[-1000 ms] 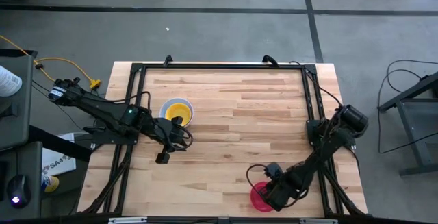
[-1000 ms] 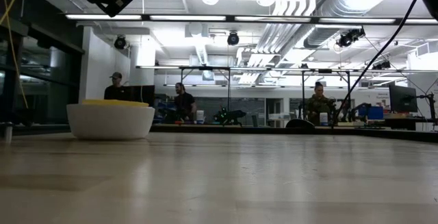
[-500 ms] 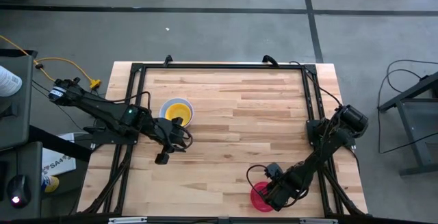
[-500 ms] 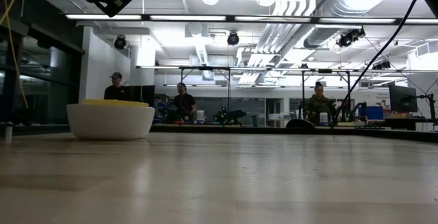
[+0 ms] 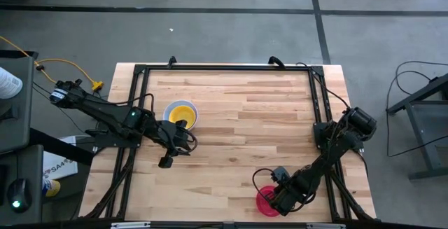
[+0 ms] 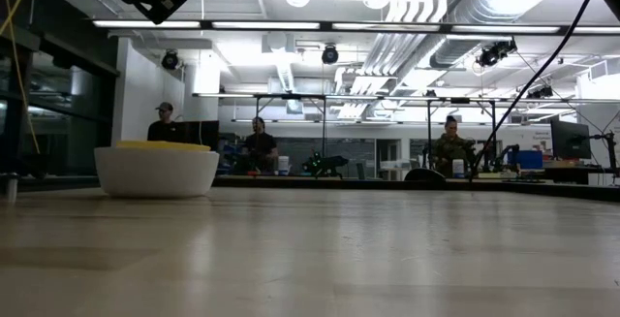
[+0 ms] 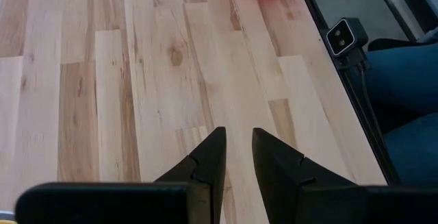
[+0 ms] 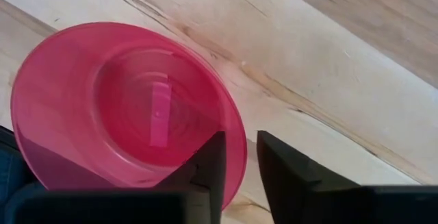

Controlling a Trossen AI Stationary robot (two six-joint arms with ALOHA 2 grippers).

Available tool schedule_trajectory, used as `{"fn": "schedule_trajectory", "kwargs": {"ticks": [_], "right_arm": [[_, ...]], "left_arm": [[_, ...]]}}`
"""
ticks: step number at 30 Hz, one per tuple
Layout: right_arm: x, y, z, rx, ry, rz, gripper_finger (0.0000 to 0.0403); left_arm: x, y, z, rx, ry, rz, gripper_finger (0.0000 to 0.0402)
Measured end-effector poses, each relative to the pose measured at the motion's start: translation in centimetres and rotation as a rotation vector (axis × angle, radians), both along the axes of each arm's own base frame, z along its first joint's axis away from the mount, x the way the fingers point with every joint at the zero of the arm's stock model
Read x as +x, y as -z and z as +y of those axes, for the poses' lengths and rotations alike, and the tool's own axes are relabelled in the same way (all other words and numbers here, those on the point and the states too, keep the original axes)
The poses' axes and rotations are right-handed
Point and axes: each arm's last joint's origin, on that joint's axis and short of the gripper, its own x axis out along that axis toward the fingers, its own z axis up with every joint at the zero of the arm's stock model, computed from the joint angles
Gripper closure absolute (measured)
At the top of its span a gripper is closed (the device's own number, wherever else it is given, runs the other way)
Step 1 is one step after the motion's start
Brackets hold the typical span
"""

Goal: Nest bowls inside each other
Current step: Stack the red bowl on the yellow bowl

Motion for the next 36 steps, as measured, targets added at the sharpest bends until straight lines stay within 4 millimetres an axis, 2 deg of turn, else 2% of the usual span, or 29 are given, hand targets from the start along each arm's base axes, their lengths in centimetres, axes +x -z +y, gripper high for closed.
{"fn": "schedule_trajectory", "kwargs": {"ticks": [9, 19, 22, 27, 36], "right_arm": [[0.0, 0.0, 0.0, -0.003, -0.002, -0.003, 0.0395], [0.1, 0.0, -0.1, -0.030, -0.008, -0.030, 0.0398], [0.6, 0.0, -0.8, -0.048, -0.025, -0.029, 0.0399], [2.9, 0.0, -3.8, -0.058, -0.095, -0.004, 0.0399], [8.9, -1.3, -12.3, -0.088, -0.250, -0.114, 0.0399]], "left_arm": [[0.0, 0.0, 0.0, 0.000, 0.000, 0.000, 0.0327], [0.0, 0.0, 0.0, -0.005, 0.007, 0.002, 0.0327], [-0.1, 0.1, 0.0, -0.003, 0.010, 0.016, 0.0327], [-0.3, 0.3, 0.0, 0.005, 0.012, 0.045, 0.0327], [-0.3, 0.4, 0.1, 0.052, 0.056, 0.035, 0.0327]]}}
